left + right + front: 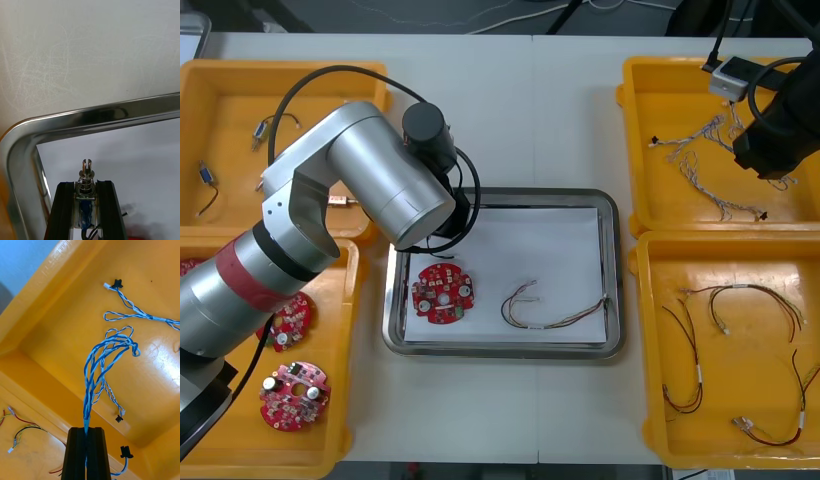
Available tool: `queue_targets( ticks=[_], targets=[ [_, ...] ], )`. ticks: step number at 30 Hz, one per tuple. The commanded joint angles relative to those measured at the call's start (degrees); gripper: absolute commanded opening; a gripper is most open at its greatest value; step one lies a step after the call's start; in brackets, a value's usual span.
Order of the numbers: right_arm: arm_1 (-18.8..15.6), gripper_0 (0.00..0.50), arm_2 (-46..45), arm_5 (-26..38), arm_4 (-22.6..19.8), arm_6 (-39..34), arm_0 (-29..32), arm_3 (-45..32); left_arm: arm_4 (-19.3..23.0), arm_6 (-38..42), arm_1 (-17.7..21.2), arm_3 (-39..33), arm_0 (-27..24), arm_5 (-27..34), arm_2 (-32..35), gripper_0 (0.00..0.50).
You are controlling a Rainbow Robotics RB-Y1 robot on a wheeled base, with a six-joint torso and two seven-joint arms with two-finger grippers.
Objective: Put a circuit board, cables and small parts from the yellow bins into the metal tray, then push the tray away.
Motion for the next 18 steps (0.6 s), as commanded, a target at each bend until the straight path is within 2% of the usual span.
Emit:
queue_targets(
  ticks=[1, 6, 18],
  targets=[
    [-1.8, 0.0, -1.7, 1.4, 0.1, 2.4, -0.8, -4.2, -1.0, 3.1, -1.4, 1.6, 0.4, -2.7, -1.6, 0.0],
    [-0.6, 0.0, -1.7, 2.5, 1.4, 2.6, -0.7, -6.8, -1.0, 2.9, -1.5, 2.4, 0.4, -2.7, -2.2, 0.0],
    [0.0, 0.0, -1.7, 3.0, 0.0, 2.9, -0.7, -8.3, -1.2, 2.7, -1.5, 4.3, 0.4, -5.2, -3.7, 0.0]
  ],
)
